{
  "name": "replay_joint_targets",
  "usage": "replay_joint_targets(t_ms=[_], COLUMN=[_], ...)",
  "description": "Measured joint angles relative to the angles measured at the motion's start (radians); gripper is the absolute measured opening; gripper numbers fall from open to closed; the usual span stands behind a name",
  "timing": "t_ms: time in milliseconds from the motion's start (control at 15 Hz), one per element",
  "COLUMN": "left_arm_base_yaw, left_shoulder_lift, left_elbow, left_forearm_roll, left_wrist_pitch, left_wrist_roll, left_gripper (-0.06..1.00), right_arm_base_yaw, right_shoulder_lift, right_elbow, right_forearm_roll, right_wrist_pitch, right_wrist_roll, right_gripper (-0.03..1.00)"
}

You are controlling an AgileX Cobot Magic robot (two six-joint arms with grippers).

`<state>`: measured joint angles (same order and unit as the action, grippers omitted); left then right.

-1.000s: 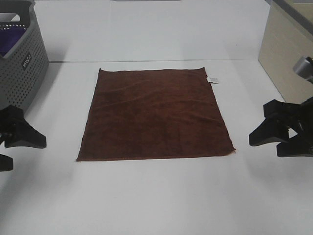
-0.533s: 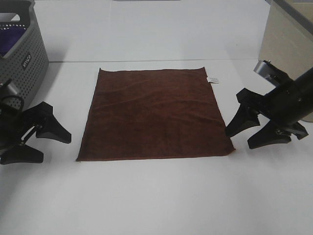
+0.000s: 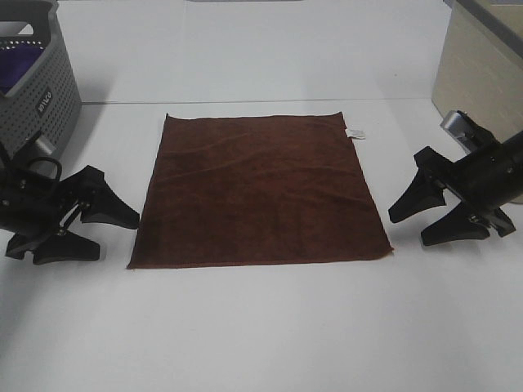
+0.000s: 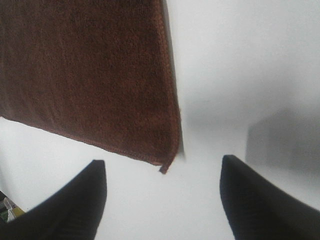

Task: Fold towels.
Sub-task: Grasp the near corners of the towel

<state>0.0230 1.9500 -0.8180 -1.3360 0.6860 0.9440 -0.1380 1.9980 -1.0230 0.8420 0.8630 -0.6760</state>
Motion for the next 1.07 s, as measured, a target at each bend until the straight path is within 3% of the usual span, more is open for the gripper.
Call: replay_joint_targets(t_ms=[333, 533, 867, 933, 1000, 1067], left_arm_base_yaw=[-0.003, -0.044, -0.143, -0.153, -0.156, -0.156], left_shoulder_lift=[0.043, 0.081, 0.118, 0.120, 0.123, 0.130], left_elbow=[0.000, -0.028, -0.086, -0.088, -0.088, -0.088], left_forearm_roll=[-0.065, -0.100, -0.126, -0.134, -0.134, -0.132], left_wrist_pitch=[0.001, 0.026, 0.028, 0.021, 0.005, -0.017], left_wrist_roll=[0.049, 0.048, 0.029, 0.028, 0.025, 0.021], left_gripper=[0.75, 0.75, 0.74, 0.72, 0.63, 0.47], right_arm_base_yaw=[-0.002, 0.011, 0.156, 0.182, 0.195, 0.196], right_shoulder_lift=[0.009, 0.071, 0.142, 0.153, 0.161, 0.164], right_elbow=[-0.004, -0.007, -0.067, -0.085, -0.094, -0.094], right_forearm_roll=[0.004, 0.057, 0.128, 0.134, 0.137, 0.139], right_wrist_pitch=[-0.031, -0.015, 0.026, 0.025, 0.018, 0.009], right_wrist_roll=[-0.021, -0.048, -0.065, -0.050, -0.038, -0.025], right_gripper=[0.64, 0.64, 0.61, 0.58, 0.52, 0.44])
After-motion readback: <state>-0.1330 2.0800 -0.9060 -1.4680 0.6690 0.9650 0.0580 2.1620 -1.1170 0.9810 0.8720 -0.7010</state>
